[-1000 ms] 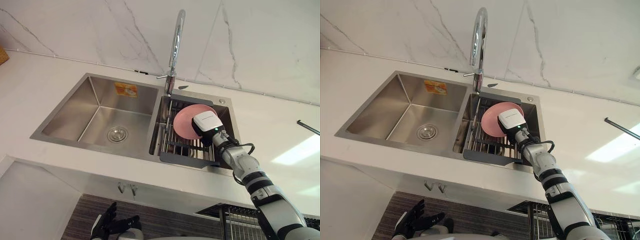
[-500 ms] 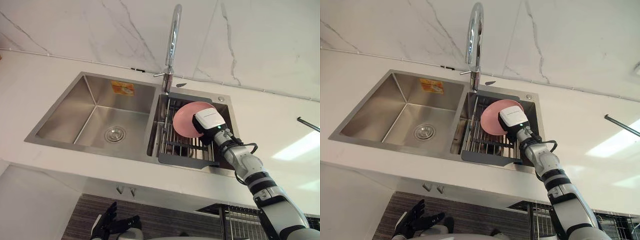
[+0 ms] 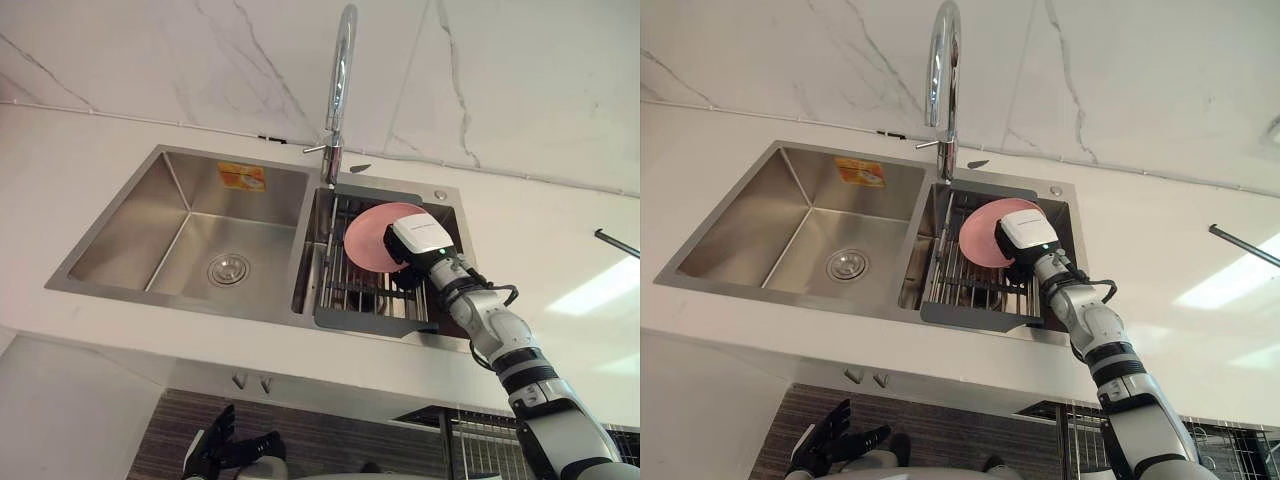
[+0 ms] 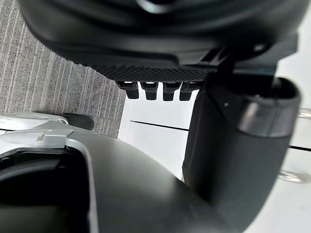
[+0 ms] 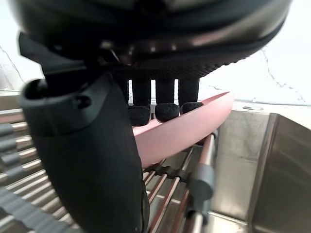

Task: Walk over to the sink, pick up the cup, carry it to the dishwasher, place the cup inside the dishwasher, then close the dishwasher door

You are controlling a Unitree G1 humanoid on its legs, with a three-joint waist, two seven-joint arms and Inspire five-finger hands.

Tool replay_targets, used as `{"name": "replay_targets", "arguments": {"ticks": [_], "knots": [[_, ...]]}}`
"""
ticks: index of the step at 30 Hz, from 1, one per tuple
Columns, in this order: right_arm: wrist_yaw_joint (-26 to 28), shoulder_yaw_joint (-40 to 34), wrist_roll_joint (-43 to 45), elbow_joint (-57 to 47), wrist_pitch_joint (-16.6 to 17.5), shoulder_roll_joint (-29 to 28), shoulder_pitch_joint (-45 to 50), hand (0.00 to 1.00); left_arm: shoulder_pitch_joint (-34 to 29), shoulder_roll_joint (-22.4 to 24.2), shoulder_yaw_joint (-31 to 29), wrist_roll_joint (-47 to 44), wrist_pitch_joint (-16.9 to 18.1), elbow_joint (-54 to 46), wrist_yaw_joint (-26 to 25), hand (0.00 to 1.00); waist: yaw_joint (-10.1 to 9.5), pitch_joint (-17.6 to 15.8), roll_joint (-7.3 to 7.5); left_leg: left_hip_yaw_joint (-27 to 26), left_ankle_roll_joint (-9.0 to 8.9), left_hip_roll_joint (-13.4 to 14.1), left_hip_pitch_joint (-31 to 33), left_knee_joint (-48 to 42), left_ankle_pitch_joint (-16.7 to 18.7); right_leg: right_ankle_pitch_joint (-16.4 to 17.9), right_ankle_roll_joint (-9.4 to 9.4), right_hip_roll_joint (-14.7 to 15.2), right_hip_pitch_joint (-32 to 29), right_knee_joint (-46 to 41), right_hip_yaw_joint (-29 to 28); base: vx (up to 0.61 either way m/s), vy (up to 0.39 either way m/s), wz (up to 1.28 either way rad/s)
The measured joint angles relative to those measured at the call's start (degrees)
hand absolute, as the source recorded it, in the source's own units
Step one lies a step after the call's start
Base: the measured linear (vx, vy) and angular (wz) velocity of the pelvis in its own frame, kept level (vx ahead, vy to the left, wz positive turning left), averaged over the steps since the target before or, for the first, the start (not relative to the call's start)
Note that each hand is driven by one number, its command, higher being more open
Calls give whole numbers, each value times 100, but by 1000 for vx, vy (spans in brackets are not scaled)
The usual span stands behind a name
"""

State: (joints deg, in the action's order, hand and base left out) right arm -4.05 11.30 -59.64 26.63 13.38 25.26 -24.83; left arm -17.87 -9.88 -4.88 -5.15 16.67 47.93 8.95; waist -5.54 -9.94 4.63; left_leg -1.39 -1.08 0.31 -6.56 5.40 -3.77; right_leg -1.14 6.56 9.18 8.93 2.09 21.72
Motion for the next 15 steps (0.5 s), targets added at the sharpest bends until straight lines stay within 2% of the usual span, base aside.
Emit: {"name": "replay_targets", "arguments": {"ticks": [4,8,9,15], "knots": [[437,-52,109,-167,2,-6,126,0,-2,17,47,2,-6,17,-3,100,28,45,-72,-13,-1,9,-5,0,0,-5,3,5,-3,1,-15,0,0,0],[539,-99,113,-206,2,-6,137,0,-5,24,94,2,-6,27,-3,100,25,69,-112,-28,-2,35,-4,0,2,-7,1,-3,-3,1,-28,0,0,-1],[540,-99,125,-207,5,-6,137,100,-5,23,94,2,-6,28,-3,100,24,69,-111,-39,-3,42,-5,0,2,-9,-2,-10,-7,1,-40,0,0,-4],[539,-126,212,-315,13,-6,206,100,-5,22,95,2,-7,31,-4,100,27,74,-106,-72,-4,47,-8,0,3,-16,-6,-14,-20,6,-73,0,0,-2]]}}
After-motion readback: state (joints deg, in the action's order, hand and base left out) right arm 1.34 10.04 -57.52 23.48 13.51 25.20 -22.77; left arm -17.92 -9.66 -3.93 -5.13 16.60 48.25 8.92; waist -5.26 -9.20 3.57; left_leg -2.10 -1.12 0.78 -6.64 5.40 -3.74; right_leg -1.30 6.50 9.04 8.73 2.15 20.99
